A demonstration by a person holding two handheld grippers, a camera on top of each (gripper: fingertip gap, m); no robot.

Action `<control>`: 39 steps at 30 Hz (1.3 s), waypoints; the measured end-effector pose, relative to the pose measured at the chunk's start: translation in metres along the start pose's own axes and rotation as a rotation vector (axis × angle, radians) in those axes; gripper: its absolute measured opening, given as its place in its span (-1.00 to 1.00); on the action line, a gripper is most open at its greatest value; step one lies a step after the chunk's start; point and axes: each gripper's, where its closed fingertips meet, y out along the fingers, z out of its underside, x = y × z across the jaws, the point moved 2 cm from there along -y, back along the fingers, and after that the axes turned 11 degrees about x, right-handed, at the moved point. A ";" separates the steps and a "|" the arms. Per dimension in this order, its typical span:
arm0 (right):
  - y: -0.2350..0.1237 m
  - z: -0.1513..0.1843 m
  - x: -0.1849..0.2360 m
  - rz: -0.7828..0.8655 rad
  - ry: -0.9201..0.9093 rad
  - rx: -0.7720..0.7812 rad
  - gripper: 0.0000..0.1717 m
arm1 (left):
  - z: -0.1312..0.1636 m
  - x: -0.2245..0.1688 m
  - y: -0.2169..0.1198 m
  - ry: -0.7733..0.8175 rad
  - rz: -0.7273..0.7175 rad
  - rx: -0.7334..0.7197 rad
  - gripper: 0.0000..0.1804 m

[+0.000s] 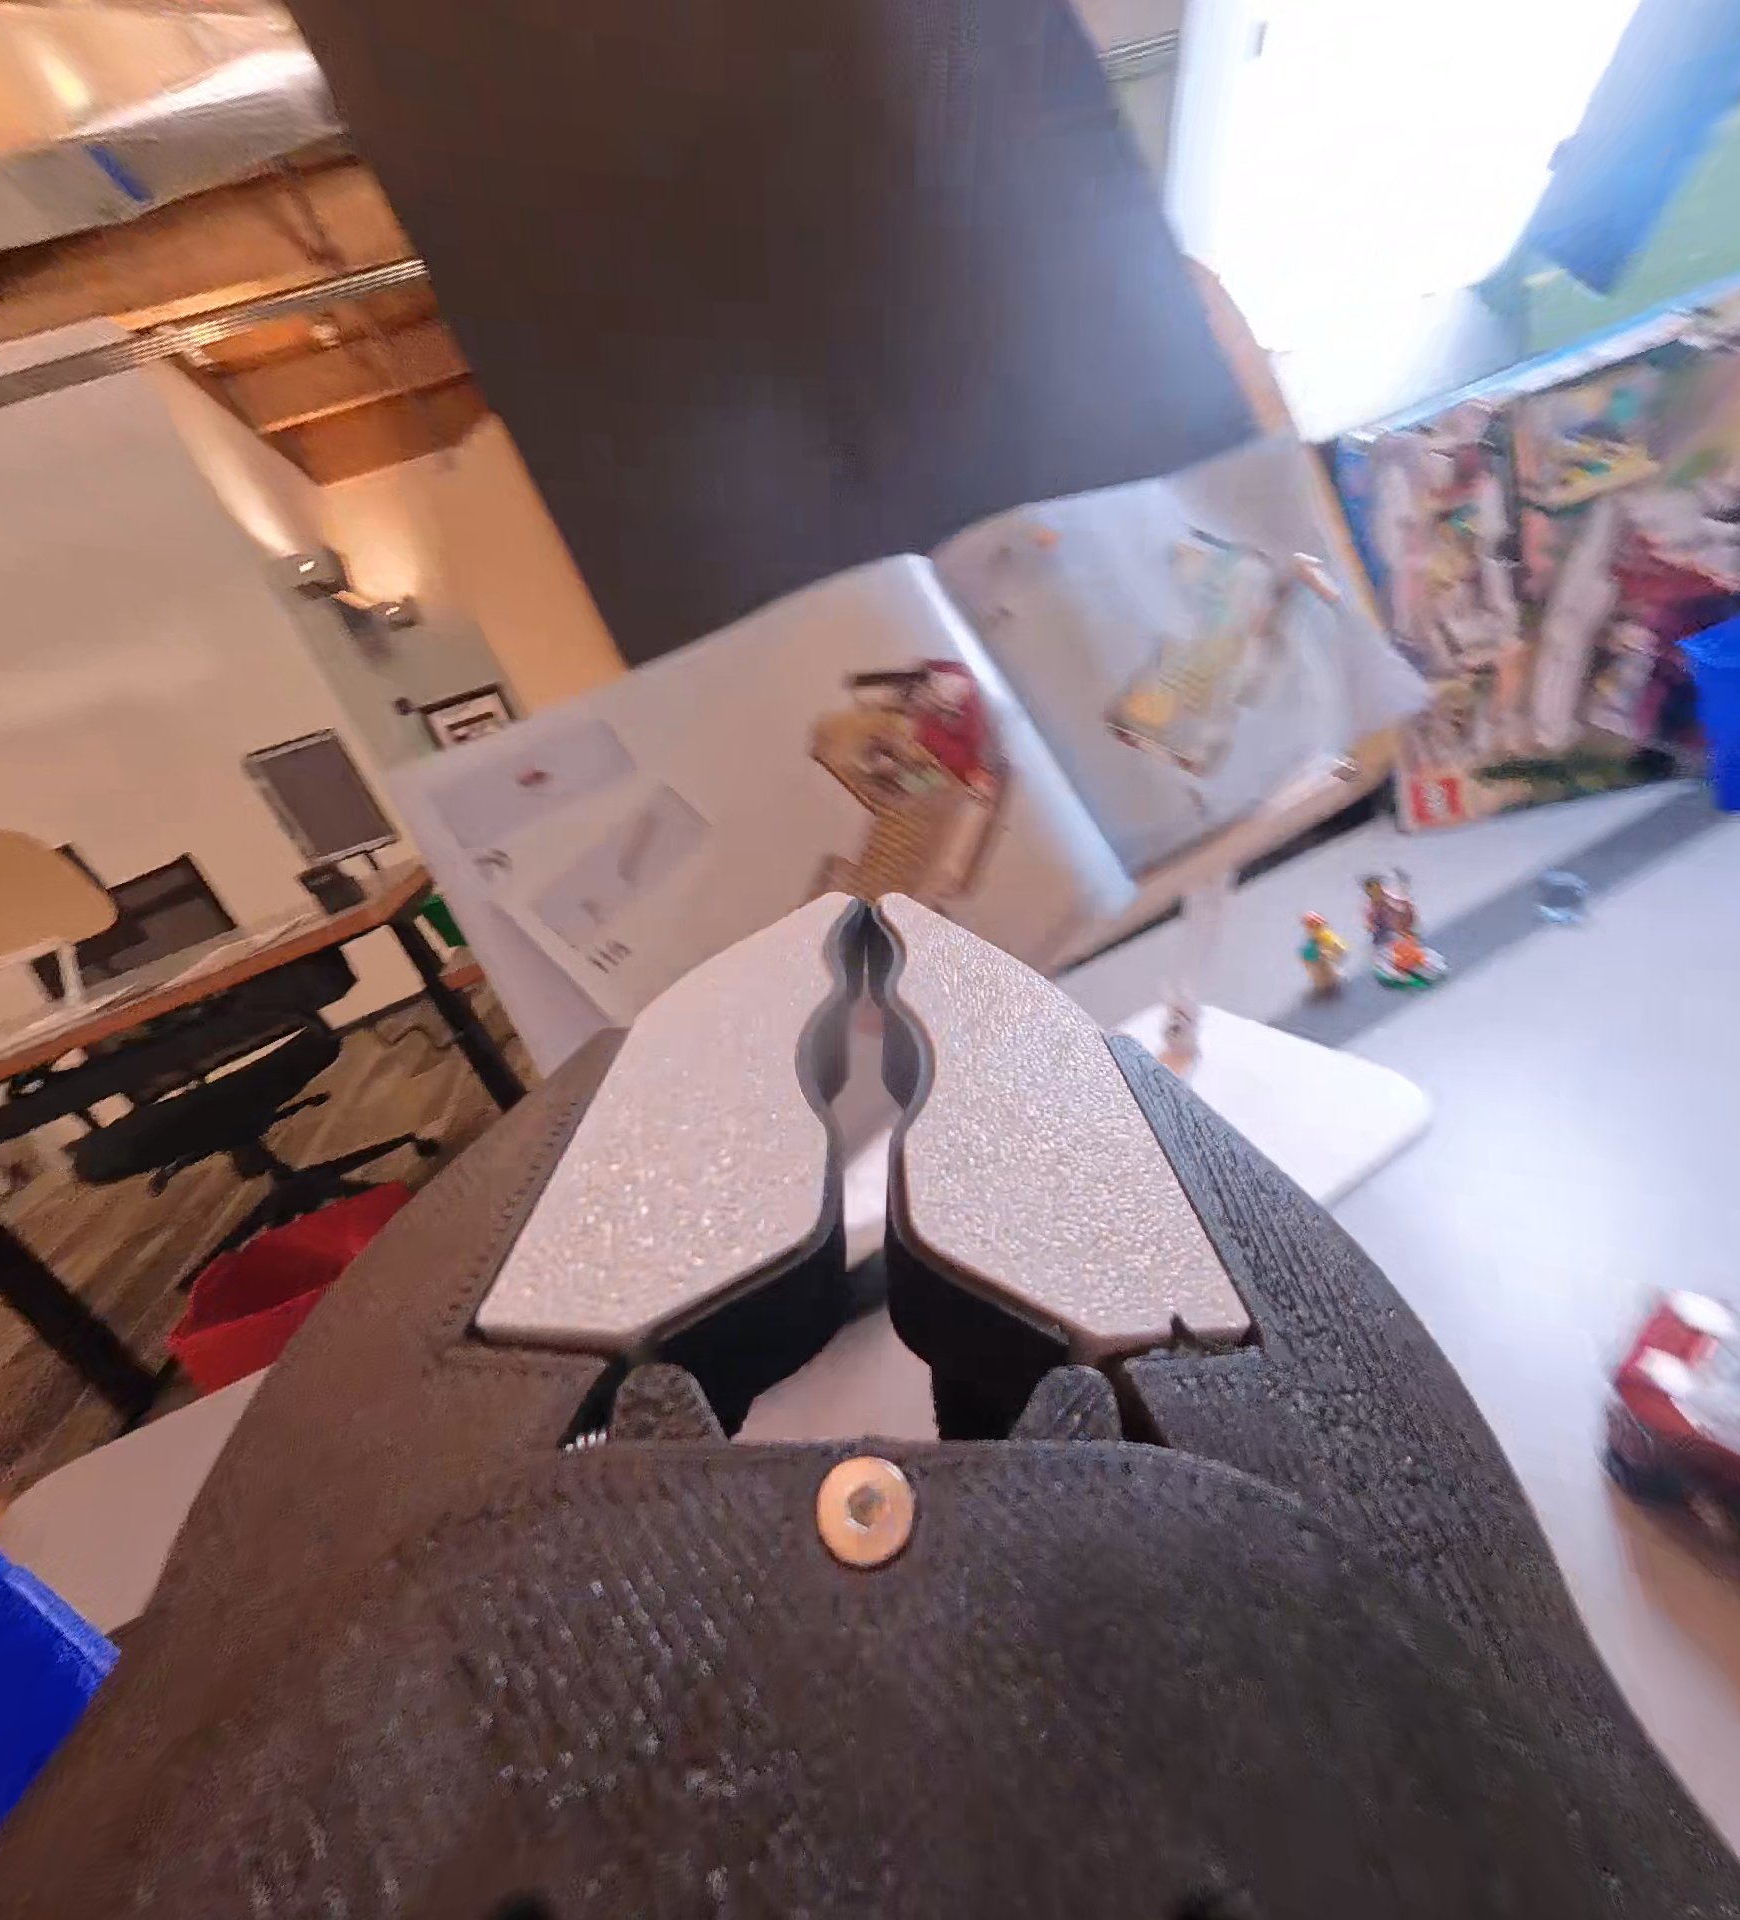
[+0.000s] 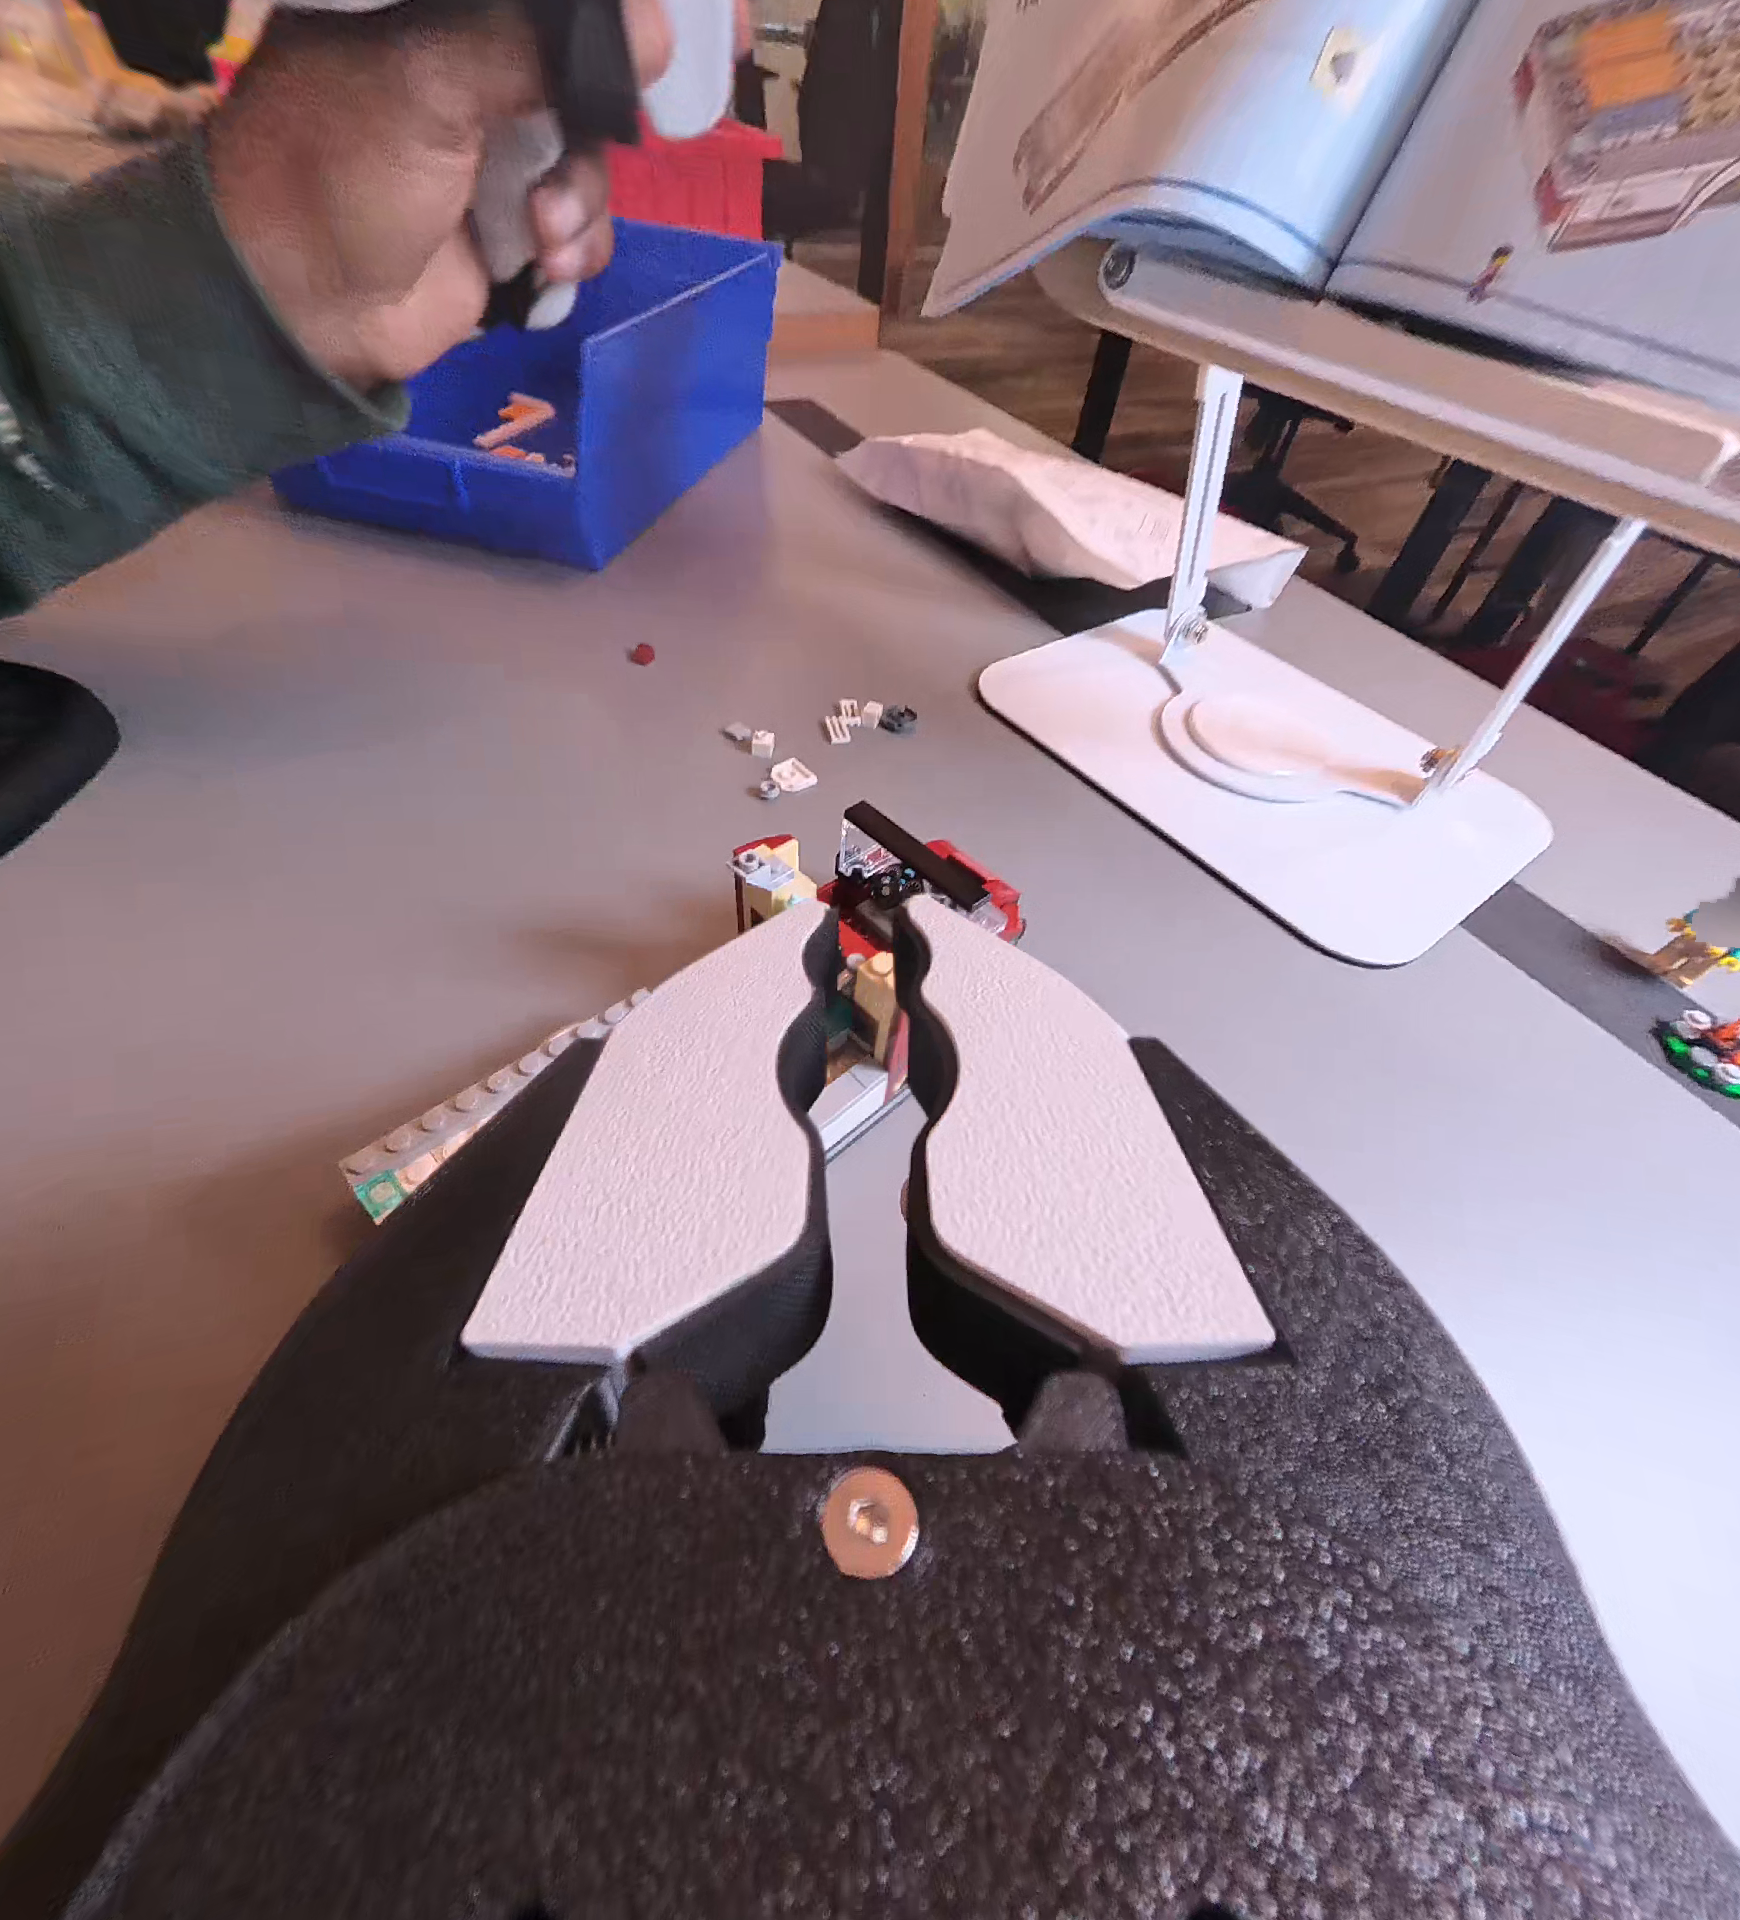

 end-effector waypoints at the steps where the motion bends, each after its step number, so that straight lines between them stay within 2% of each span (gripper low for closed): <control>1: -0.003 -0.002 -0.001 0.011 -0.005 -0.012 -0.89 | -0.006 0.014 0.013 -0.034 -0.038 0.011 -1.00; 4: -0.011 -0.010 -0.003 0.041 -0.027 -0.050 -0.90 | -0.003 0.047 0.049 -0.159 -0.124 0.063 -1.00; 6: -0.016 -0.014 -0.004 0.058 -0.044 -0.071 -0.91 | 0.004 0.055 0.067 -0.235 -0.122 0.074 -1.00; 10: -0.021 -0.017 -0.008 0.085 -0.059 -0.094 -0.92 | 0.009 0.058 0.082 -0.227 -0.151 0.072 -1.00; 23: -0.022 -0.017 -0.017 0.099 0.004 -0.164 -0.92 | 0.021 0.064 0.079 -0.216 -0.184 0.057 -1.00; 39: -0.010 -0.005 -0.014 0.084 -0.013 -0.086 -0.91 | 0.029 0.076 0.077 -0.220 -0.213 0.064 -1.00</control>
